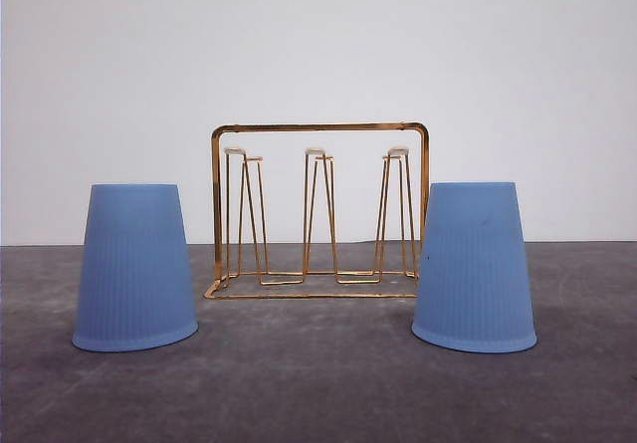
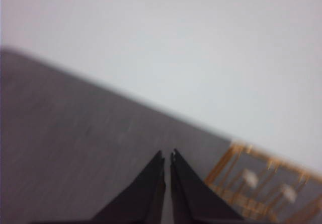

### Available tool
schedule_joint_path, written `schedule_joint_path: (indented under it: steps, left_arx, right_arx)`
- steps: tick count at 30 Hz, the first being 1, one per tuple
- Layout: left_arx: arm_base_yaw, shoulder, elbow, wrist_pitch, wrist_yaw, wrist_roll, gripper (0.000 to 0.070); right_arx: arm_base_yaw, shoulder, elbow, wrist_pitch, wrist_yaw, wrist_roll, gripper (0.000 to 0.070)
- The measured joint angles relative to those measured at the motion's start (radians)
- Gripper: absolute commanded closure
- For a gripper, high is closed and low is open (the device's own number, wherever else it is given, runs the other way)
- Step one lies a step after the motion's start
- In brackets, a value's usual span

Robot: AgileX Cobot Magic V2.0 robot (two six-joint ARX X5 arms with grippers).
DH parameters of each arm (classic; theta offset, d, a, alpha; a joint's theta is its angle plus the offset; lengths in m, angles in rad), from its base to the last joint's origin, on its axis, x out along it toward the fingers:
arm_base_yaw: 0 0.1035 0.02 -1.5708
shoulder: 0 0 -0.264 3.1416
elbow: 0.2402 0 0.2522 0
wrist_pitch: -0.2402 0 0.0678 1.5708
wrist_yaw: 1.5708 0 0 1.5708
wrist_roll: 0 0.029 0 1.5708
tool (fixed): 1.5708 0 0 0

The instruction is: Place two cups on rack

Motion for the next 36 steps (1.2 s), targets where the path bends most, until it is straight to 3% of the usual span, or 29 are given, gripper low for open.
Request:
schedule_joint_path:
  steps: [4,10,14,20,24,25,26,27,29,31,36]
  left_arx:
    - [0.0,0.132,0.168,-0.258,0.027,0.058,0.0697]
    - [0.0,0.325,0.256,-0.463,0.203,0.185,0.0697]
    - [-0.028,0.405,0.258,-0.468,0.279,0.264,0.0696]
    - [-0.211,0.439,0.264,-0.419,0.248,0.402,0.0697]
    - [-0.323,0.456,0.271,-0.409,0.243,0.548,0.0697]
    - [-0.345,0.46,0.271,-0.411,0.243,0.587,0.0697]
    - [-0.356,0.46,0.271,-0.411,0.243,0.609,0.0684]
    - [-0.364,0.46,0.271,-0.41,0.243,0.627,0.0625]
    - [-0.373,0.461,0.271,-0.41,0.243,0.647,0.0401]
    - [-0.377,0.46,0.271,-0.409,0.243,0.654,0.0236]
    - [-0.377,0.47,0.271,-0.392,0.243,0.633,0.0224]
  right_arx:
    - [0.0,0.104,0.134,-0.193,-0.075,-0.031,0.0693]
    - [0.0,0.284,0.22,-0.389,-0.233,-0.145,0.0693]
    - [0.023,0.374,0.22,-0.4,-0.276,-0.235,0.0693]
    - [0.147,0.397,0.22,-0.368,-0.231,-0.343,0.0693]
    - [0.206,0.4,0.22,-0.369,-0.228,-0.407,0.0687]
    - [0.214,0.402,0.22,-0.368,-0.228,-0.422,0.0679]
    - [0.219,0.403,0.22,-0.368,-0.228,-0.433,0.0614]
    - [0.223,0.403,0.22,-0.368,-0.228,-0.444,0.0518]
    - [0.225,0.403,0.22,-0.368,-0.227,-0.464,0.0299]
    - [0.225,0.403,0.22,-0.368,-0.225,-0.474,0.021]
    - [0.225,0.403,0.22,-0.368,-0.202,-0.478,0.021]
